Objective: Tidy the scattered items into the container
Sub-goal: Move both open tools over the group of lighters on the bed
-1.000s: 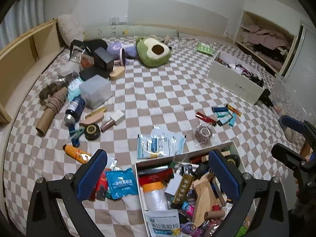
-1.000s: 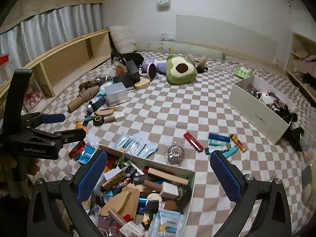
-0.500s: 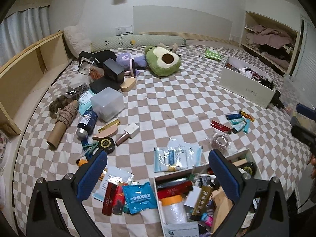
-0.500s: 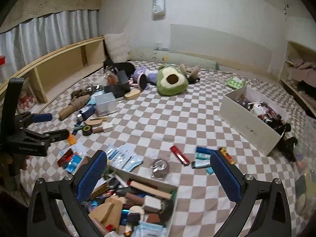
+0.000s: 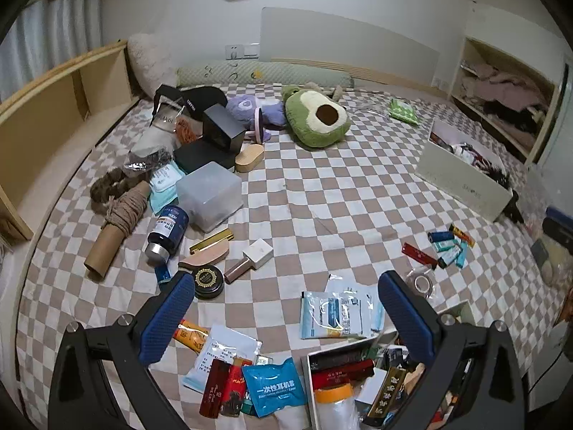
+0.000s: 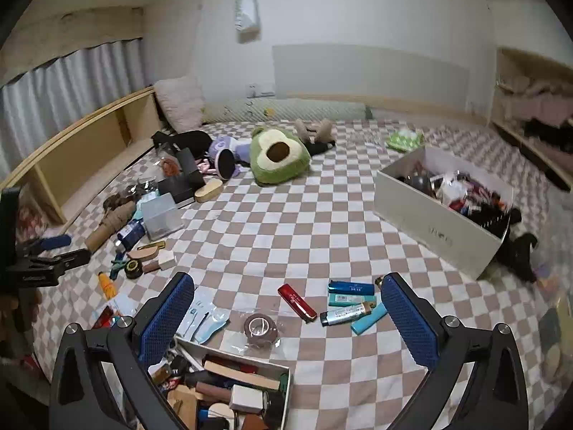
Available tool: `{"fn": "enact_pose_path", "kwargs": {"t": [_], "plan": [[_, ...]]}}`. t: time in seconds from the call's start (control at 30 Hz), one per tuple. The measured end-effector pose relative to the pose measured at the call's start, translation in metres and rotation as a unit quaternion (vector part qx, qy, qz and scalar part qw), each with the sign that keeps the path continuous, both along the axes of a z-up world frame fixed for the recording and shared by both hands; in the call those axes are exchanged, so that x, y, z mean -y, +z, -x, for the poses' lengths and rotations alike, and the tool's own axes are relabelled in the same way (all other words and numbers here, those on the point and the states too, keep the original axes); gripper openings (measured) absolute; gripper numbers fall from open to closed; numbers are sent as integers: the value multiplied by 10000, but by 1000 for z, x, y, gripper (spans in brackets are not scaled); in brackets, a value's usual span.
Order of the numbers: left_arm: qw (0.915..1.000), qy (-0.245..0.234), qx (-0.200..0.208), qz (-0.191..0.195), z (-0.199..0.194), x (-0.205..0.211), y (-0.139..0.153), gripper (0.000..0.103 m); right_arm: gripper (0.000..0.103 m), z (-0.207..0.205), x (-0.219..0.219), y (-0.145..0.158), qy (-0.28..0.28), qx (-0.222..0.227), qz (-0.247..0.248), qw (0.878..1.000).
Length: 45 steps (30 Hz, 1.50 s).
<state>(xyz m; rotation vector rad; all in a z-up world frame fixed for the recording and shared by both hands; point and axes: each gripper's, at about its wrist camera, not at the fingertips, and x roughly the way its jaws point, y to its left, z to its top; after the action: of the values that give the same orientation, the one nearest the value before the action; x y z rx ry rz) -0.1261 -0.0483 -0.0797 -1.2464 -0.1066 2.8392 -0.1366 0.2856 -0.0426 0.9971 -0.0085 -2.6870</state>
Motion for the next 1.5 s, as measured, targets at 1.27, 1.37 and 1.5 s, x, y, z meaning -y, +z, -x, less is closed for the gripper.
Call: {"fn": "enact_pose_path", "kwargs": {"t": [1.27, 1.37, 1.5], "plan": [[9921, -432, 1123, -340, 19, 64, -107, 101, 90, 84, -50, -157, 332, 1464, -1334, 9796], [9918, -452, 1134, -390, 22, 64, -111, 101, 90, 87, -38, -166, 535, 1481, -1344, 9783], [9903, -408, 1229, -504, 26, 67, -121, 101, 90, 95, -19, -177, 731, 1515, -1486, 9745]]}}
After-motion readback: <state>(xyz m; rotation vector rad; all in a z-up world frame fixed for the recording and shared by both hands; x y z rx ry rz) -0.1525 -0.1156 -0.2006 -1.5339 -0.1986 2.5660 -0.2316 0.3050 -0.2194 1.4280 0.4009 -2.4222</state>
